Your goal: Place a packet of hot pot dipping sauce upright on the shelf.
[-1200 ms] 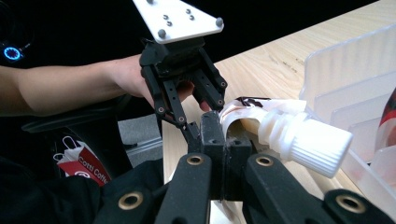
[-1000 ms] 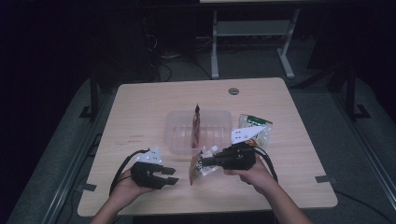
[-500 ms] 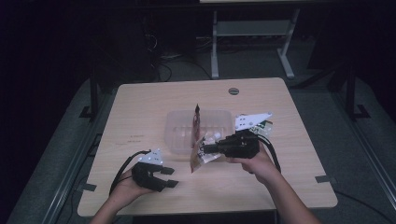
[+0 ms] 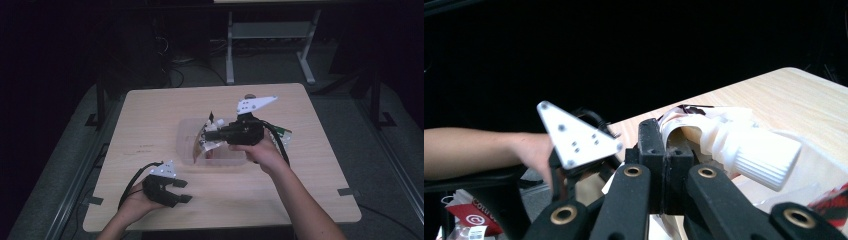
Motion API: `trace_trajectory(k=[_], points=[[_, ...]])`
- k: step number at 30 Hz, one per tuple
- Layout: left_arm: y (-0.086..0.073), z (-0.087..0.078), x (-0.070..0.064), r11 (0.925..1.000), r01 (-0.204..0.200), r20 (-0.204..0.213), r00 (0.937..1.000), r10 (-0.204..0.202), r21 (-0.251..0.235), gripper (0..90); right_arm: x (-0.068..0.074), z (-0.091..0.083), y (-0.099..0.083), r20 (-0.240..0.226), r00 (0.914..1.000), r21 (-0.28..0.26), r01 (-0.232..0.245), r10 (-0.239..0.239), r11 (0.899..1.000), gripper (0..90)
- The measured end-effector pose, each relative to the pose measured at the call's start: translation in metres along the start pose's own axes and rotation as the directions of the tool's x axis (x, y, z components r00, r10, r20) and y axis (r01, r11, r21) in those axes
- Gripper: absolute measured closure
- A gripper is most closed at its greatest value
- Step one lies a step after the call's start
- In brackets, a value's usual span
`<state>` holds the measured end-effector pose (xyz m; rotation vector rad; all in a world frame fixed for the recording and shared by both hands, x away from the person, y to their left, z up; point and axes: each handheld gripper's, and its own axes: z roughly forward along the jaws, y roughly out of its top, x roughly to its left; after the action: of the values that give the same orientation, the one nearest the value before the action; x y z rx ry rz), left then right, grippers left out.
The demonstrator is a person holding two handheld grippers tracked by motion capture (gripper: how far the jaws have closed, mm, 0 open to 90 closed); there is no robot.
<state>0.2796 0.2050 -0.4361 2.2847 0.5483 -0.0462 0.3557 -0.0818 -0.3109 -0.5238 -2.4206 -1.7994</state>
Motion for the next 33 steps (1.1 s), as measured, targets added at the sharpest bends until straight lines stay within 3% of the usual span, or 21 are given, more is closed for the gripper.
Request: trace_trajectory(k=[8, 13, 19, 33], points=[[0.0, -0.001, 0.001, 0.9999, -0.013, 0.002, 0.9999, 0.013, 0.011, 41.3, -0.019, 0.019, 0.013, 0.045, 0.999, 0.035, -0.006, 0.004, 0.999, 89.8], [0.001, 0.0, 0.001, 0.9994, -0.028, 0.008, 0.9996, 0.028, 0.022, 40.8, -0.032, 0.026, 0.012, 0.072, 0.9971, 0.048, -0.029, 0.025, 0.998, 89.8], [0.001, 0.001, 0.0, 0.9995, -0.019, 0.015, 0.9997, 0.019, 0.025, 38.7, -0.045, 0.033, 0.009, 0.103, 0.9935, 0.077, -0.057, 0.049, 0.995, 89.7], [0.0, 0.002, 0.0, 0.9997, -0.013, 0.018, 0.9997, 0.013, 0.022, 38.2, -0.054, 0.048, 0.006, 0.153, 0.9875, 0.149, -0.061, 0.038, 0.987, 89.6]])
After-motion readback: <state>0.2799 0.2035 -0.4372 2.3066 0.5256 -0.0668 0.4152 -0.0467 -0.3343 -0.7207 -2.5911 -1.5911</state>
